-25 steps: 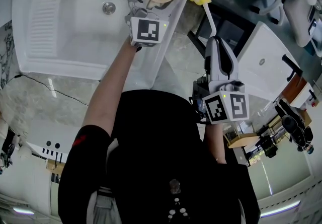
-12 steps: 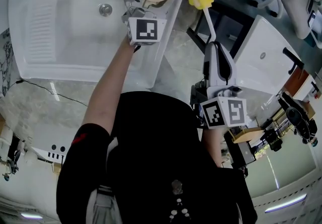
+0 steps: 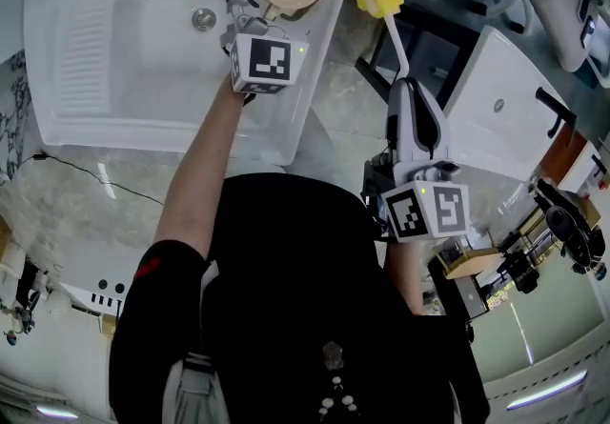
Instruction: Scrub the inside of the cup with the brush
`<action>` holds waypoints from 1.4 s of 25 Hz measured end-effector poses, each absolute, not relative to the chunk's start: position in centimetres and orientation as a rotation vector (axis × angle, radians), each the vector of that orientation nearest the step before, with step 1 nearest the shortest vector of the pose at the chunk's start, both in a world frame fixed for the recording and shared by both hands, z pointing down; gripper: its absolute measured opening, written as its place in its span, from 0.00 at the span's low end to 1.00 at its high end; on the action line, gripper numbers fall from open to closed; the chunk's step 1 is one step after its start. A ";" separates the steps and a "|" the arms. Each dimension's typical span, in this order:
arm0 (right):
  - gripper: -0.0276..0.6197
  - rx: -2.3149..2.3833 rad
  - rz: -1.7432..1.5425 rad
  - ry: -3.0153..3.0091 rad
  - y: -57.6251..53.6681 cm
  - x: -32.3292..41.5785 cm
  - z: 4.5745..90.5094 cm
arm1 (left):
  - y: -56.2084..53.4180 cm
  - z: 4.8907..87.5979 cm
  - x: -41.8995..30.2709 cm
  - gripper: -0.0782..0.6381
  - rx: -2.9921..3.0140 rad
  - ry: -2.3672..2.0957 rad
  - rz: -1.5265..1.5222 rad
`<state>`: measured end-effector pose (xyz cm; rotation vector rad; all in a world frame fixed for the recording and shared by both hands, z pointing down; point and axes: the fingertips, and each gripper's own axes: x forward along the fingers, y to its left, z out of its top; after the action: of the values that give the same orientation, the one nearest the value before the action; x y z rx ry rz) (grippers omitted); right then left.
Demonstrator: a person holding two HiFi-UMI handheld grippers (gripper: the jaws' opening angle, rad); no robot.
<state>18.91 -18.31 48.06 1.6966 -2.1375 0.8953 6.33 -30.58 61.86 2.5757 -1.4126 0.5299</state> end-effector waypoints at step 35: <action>0.10 0.644 0.199 -2.575 -6.9 6.8 34.0 | -15.7 47.8 -7.9 0.75 2.651 -1.622 1.080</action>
<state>6.75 -6.89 34.03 0.6437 -2.5750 0.1993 -7.92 -15.71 47.77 2.6510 -1.6221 1.0799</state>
